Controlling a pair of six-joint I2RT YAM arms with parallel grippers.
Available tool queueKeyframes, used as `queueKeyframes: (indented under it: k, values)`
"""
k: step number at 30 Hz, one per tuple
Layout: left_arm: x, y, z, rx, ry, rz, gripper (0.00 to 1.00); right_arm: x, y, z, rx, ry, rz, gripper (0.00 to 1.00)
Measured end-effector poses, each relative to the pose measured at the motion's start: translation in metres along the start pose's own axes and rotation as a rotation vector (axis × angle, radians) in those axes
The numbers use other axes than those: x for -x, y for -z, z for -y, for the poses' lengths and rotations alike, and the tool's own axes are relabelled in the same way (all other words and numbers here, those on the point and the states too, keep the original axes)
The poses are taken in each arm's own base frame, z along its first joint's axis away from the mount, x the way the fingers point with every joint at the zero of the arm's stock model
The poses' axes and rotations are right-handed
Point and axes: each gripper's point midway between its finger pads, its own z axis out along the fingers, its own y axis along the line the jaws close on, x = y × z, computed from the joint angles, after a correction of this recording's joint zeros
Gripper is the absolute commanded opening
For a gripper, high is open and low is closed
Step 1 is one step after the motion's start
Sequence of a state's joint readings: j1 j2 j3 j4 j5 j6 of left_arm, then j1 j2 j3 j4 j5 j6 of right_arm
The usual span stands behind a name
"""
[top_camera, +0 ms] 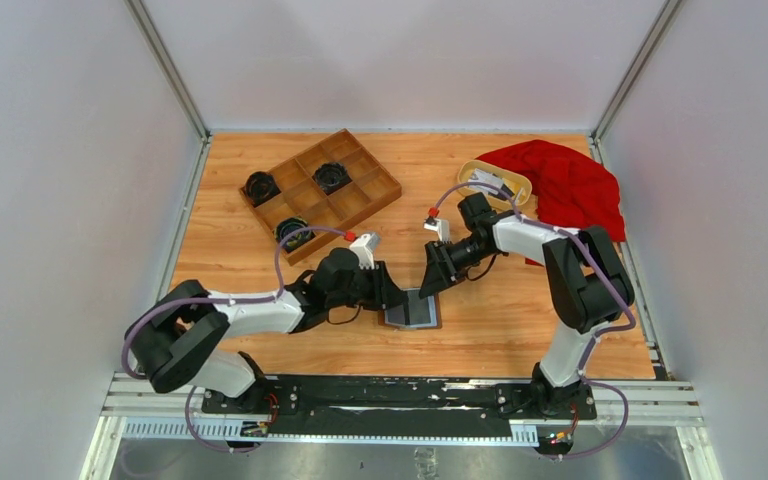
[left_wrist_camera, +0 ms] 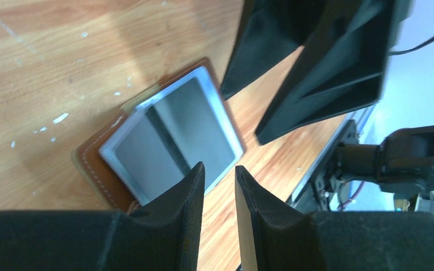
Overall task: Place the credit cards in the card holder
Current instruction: Open the card holder at the center of the board.
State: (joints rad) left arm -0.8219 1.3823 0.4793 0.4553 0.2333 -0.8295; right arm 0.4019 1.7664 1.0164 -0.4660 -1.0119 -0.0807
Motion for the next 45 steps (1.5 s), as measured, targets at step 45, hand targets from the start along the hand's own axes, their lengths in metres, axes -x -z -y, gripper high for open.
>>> queueKeyframes:
  k: [45]
  values:
    - [-0.035,-0.012,-0.051,0.123,-0.011,-0.069,0.33,-0.001,-0.007,-0.018,0.217,-0.164,-0.002,0.59]
